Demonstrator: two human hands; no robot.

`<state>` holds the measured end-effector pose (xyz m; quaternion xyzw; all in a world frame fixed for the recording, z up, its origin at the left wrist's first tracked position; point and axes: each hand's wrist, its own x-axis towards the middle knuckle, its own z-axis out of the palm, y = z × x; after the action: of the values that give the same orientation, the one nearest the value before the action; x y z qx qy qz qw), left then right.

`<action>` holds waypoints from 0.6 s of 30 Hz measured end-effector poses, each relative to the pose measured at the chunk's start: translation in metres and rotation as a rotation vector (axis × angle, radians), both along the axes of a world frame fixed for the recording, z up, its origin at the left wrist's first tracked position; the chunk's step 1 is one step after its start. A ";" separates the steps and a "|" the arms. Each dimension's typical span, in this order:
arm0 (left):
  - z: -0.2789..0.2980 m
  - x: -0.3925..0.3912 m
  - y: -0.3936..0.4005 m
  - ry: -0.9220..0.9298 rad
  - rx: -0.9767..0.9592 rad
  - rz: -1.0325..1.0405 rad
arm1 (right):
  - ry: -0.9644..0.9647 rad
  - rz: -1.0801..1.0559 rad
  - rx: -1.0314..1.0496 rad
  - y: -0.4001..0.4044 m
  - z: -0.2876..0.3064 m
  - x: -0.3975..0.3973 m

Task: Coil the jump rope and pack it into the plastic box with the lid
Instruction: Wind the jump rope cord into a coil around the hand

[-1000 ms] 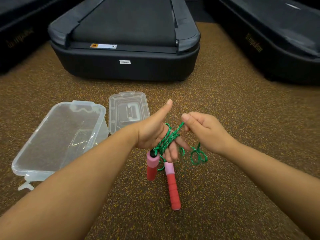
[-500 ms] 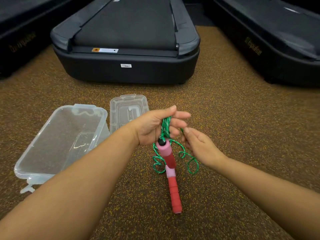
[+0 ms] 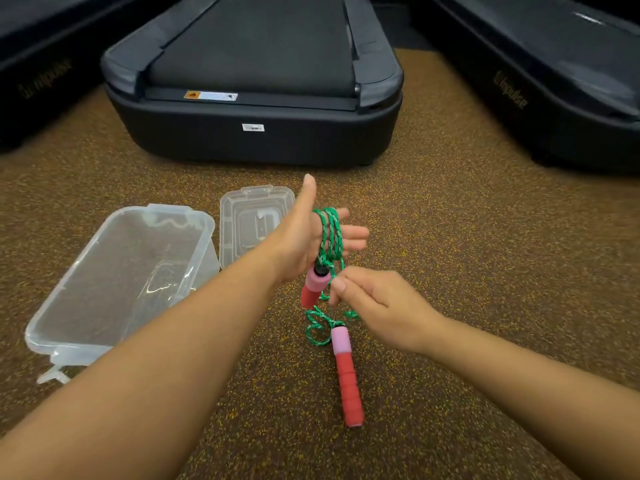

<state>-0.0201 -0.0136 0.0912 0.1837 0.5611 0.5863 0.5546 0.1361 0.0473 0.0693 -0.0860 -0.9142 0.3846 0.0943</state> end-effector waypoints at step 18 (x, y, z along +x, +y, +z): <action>0.008 0.010 -0.012 -0.106 0.099 -0.530 | 0.121 -0.341 -0.436 0.054 0.004 -0.012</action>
<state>-0.0098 -0.0258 0.0992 0.3200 0.4343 0.4560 0.7078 0.1240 0.1010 0.0735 -0.2339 -0.7748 0.5553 0.1912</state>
